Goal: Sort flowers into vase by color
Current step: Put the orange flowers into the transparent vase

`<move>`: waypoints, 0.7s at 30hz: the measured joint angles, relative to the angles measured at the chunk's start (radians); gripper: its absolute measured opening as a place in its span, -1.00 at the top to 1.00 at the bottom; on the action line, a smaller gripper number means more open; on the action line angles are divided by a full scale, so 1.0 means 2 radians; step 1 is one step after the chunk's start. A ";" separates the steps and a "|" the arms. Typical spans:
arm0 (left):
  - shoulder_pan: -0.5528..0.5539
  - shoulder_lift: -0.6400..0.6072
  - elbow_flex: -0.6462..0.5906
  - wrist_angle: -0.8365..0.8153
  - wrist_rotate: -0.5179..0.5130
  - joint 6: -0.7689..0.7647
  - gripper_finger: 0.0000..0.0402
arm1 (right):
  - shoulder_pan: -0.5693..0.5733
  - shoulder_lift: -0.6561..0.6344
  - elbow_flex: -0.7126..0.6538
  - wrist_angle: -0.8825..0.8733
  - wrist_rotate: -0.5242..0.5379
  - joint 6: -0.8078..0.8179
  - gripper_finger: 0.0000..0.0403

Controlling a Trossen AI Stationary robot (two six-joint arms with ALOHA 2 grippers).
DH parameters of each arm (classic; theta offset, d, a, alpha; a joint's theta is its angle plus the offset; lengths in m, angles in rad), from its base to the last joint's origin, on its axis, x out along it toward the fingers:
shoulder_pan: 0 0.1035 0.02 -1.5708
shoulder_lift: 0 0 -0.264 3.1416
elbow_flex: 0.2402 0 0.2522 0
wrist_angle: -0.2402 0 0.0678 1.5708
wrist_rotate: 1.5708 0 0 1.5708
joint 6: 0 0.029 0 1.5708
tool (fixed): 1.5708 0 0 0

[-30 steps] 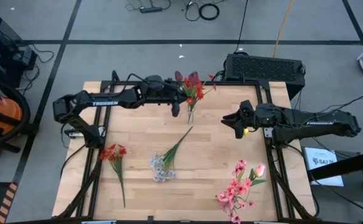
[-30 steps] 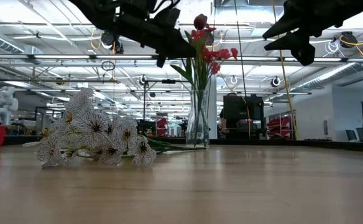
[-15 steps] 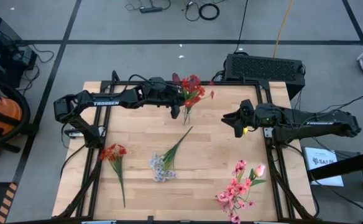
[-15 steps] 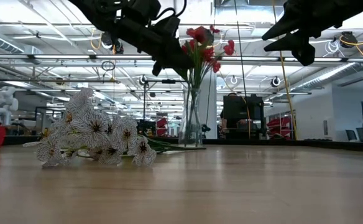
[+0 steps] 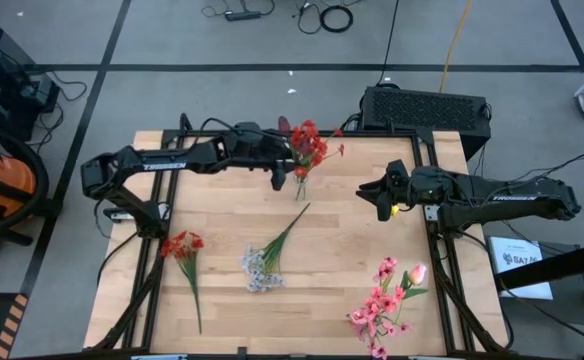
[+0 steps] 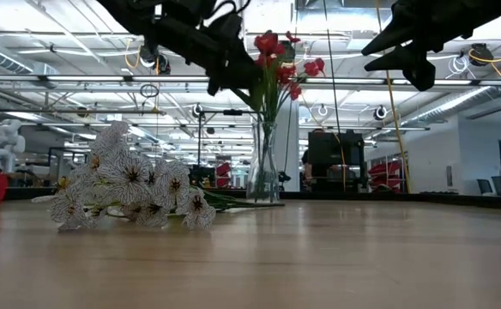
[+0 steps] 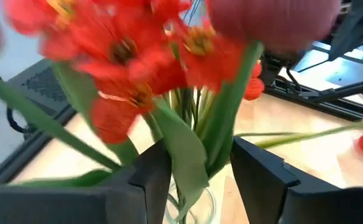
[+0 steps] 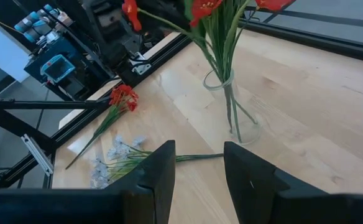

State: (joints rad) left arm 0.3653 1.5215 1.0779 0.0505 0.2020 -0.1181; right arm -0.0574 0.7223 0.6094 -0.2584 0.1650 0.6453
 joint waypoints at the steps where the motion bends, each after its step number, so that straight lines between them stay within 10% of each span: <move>1: 0.000 -0.010 0.000 -0.008 -0.002 0.000 0.17 | 0.000 0.000 0.000 0.000 0.000 0.001 0.36; 21: -0.037 -0.172 0.001 -0.295 -0.143 -0.142 0.17 | 0.000 0.001 0.000 -0.003 0.010 0.002 0.36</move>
State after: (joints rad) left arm 0.2908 1.1784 1.0790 -0.5397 -0.0833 -0.4028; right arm -0.0574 0.7242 0.6090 -0.2638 0.1854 0.6500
